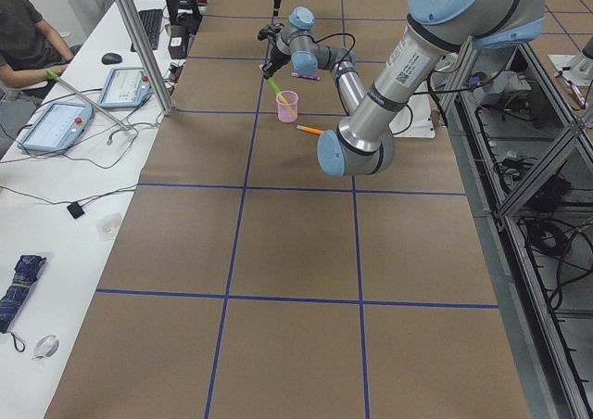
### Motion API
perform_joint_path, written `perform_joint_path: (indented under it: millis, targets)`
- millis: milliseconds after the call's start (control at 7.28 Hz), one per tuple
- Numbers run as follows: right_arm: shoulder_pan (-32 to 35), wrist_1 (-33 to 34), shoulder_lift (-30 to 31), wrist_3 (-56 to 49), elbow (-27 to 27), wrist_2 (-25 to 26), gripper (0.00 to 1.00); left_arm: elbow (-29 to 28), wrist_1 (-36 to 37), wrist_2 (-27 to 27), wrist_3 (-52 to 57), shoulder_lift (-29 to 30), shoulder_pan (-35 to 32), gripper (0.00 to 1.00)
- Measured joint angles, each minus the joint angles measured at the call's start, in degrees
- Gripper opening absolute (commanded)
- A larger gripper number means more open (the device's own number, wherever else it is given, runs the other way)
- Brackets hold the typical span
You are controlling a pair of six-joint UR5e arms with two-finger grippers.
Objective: Collect pens into pen holder
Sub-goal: 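Lower the green pen into the cup with the left gripper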
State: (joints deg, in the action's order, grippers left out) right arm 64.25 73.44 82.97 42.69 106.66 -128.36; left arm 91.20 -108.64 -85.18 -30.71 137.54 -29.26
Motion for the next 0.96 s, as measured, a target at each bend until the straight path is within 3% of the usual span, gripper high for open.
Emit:
perform_joint_path:
  millis: [961]
  targets:
    - [-0.09, -0.13, 0.05, 0.6, -0.21, 0.2, 0.83, 2.34, -0.21, 6.11, 3.11, -1.61, 4.6, 0.0]
